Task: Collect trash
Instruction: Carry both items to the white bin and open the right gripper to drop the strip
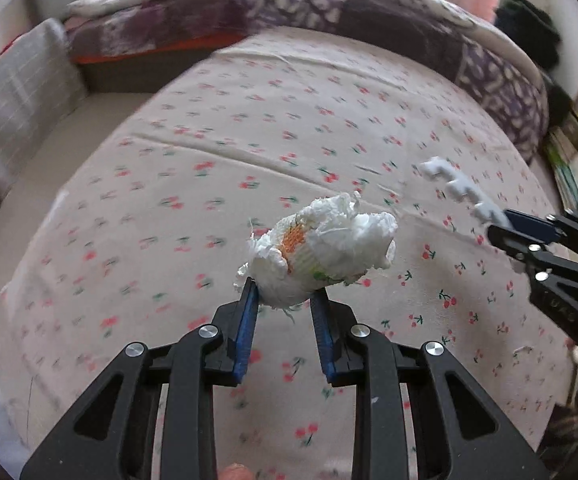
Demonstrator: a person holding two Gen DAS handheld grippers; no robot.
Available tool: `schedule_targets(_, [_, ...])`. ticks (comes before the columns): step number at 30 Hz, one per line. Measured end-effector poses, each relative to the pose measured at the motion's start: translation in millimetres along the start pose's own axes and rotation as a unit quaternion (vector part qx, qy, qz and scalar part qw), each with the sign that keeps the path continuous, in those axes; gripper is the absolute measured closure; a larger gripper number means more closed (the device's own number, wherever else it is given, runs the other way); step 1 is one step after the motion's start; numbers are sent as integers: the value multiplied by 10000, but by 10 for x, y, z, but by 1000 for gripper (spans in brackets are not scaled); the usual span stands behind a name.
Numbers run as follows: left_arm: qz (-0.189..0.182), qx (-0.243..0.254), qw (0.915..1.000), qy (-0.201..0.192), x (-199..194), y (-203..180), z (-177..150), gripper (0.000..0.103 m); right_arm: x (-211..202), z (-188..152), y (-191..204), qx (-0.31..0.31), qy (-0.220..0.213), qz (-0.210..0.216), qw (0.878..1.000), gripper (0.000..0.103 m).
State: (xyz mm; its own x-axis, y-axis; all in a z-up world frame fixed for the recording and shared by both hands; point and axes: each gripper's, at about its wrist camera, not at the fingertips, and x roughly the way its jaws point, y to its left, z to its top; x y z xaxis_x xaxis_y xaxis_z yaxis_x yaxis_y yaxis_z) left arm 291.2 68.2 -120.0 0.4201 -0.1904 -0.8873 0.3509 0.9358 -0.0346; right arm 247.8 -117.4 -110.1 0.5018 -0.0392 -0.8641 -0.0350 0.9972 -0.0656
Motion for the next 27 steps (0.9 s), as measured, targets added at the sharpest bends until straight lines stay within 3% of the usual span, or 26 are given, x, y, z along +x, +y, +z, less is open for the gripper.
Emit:
schedule_targets(6, [313, -416, 9985, -142, -536, 118, -79, 76, -479, 40, 40, 606, -132, -173, 9979, 80])
schedule_targets(16, [163, -1134, 9923, -481, -1329, -25, -305, 76, -1196, -242, -48, 1216, -614, -285, 9903, 80])
schedule_targets(22, [58, -1606, 9856, -516, -1456, -269, -506, 76, -1436, -536, -267, 1569, -875, -420, 9828, 80])
schedule_targets(27, [273, -1775, 9816, -649, -1416, -520, -610, 76, -1438, -734, -515, 1896, -933, -518, 9760, 80])
